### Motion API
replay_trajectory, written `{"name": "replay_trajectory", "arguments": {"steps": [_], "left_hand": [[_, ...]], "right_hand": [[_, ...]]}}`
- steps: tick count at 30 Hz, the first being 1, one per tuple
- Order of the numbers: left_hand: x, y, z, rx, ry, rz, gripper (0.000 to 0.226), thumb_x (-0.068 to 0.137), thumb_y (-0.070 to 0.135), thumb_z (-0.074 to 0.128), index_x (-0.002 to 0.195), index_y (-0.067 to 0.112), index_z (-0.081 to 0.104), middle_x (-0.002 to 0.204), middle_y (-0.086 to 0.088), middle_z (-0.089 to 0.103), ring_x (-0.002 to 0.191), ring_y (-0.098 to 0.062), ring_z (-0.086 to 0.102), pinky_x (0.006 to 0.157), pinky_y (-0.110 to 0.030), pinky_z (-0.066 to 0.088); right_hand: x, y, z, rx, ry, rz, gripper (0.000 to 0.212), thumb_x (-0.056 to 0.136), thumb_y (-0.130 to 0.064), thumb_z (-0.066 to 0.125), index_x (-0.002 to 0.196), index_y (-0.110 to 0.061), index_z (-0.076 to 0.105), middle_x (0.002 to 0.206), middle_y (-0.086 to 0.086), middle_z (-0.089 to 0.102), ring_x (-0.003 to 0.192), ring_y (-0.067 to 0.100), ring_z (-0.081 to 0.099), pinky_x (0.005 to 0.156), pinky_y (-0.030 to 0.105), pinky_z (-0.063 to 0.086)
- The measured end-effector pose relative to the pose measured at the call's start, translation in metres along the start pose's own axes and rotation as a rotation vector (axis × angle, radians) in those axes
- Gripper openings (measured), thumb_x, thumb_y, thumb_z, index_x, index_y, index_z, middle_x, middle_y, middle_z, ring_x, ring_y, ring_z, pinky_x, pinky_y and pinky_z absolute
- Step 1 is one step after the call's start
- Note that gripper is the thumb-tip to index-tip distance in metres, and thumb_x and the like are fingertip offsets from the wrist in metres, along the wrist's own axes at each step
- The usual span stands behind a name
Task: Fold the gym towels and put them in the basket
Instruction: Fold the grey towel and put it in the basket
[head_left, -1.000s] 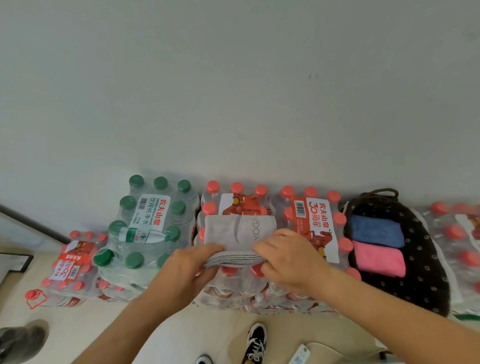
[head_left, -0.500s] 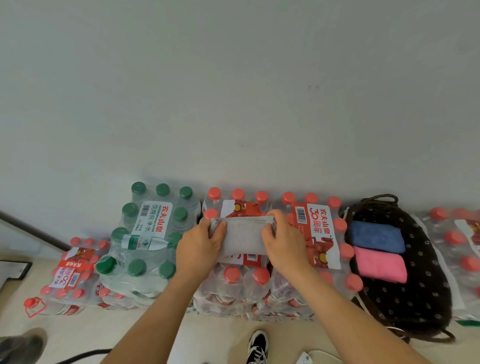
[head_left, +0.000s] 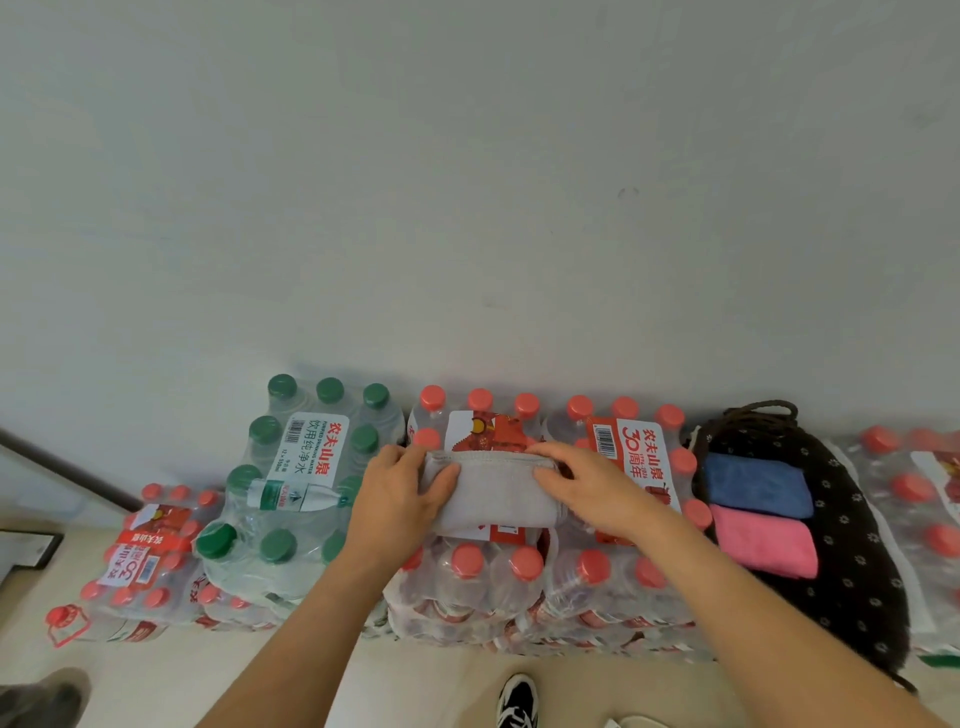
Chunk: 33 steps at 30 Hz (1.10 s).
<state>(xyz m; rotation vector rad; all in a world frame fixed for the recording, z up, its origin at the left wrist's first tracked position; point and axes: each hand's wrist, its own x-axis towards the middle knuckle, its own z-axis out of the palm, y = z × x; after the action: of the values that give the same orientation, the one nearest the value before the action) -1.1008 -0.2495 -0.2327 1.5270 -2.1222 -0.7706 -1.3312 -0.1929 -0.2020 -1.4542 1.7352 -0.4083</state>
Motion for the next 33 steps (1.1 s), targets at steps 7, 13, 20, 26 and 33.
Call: {"name": "replay_trajectory", "arguments": {"steps": [7,13,20,26,33], "left_hand": [[-0.001,0.001,-0.018,-0.337,-0.184,-0.143,0.028,0.079,0.028,0.075,0.105,0.024,0.064,0.093,0.010,0.068,0.084,-0.004,0.062,0.076,-0.026,0.052],[0.004,0.016,-0.046,-0.129,-0.321,0.108,0.038,0.065,0.010,0.075,0.094,0.033,0.065,0.089,0.018,0.062,0.083,-0.003,0.057,0.073,-0.019,0.048],[-0.041,-0.007,-0.014,0.222,0.050,0.479,0.022,0.073,0.015,0.045,0.093,0.022,0.050,0.092,0.003,0.044,0.079,-0.017,0.046,0.049,-0.034,0.047],[-0.056,-0.004,-0.014,0.054,-0.002,0.293,0.021,0.072,0.021,0.063,0.091,0.024,0.055,0.097,0.012,0.044,0.083,-0.009,0.047,0.063,-0.023,0.047],[-0.044,0.010,0.002,-0.233,0.167,-0.272,0.039,0.073,0.035,0.079,0.067,0.021,0.043,0.072,0.003,0.048,0.065,-0.010,0.046,0.056,-0.020,0.030]], "right_hand": [[0.010,-0.011,-0.023,-0.017,-0.238,0.094,0.044,0.077,-0.022,0.069,0.121,-0.025,0.060,0.111,-0.004,0.064,0.098,0.013,0.062,0.091,0.035,0.051],[-0.010,-0.033,-0.014,-0.294,-0.032,-0.122,0.042,0.068,-0.021,0.072,0.108,-0.024,0.062,0.101,-0.008,0.054,0.091,0.010,0.054,0.078,0.026,0.047],[-0.036,0.002,0.044,-0.593,0.461,-0.528,0.035,0.073,-0.004,0.063,0.103,-0.017,0.052,0.104,0.003,0.050,0.100,0.020,0.046,0.076,0.032,0.052],[-0.058,0.002,0.063,-0.192,0.361,-0.287,0.032,0.080,-0.038,0.055,0.109,-0.025,0.051,0.132,-0.009,0.031,0.119,0.004,0.036,0.092,0.014,0.037],[-0.037,-0.021,0.067,0.114,0.562,0.064,0.028,0.079,-0.033,0.074,0.079,-0.023,0.049,0.097,-0.007,0.042,0.084,0.001,0.046,0.064,0.013,0.035]]}}
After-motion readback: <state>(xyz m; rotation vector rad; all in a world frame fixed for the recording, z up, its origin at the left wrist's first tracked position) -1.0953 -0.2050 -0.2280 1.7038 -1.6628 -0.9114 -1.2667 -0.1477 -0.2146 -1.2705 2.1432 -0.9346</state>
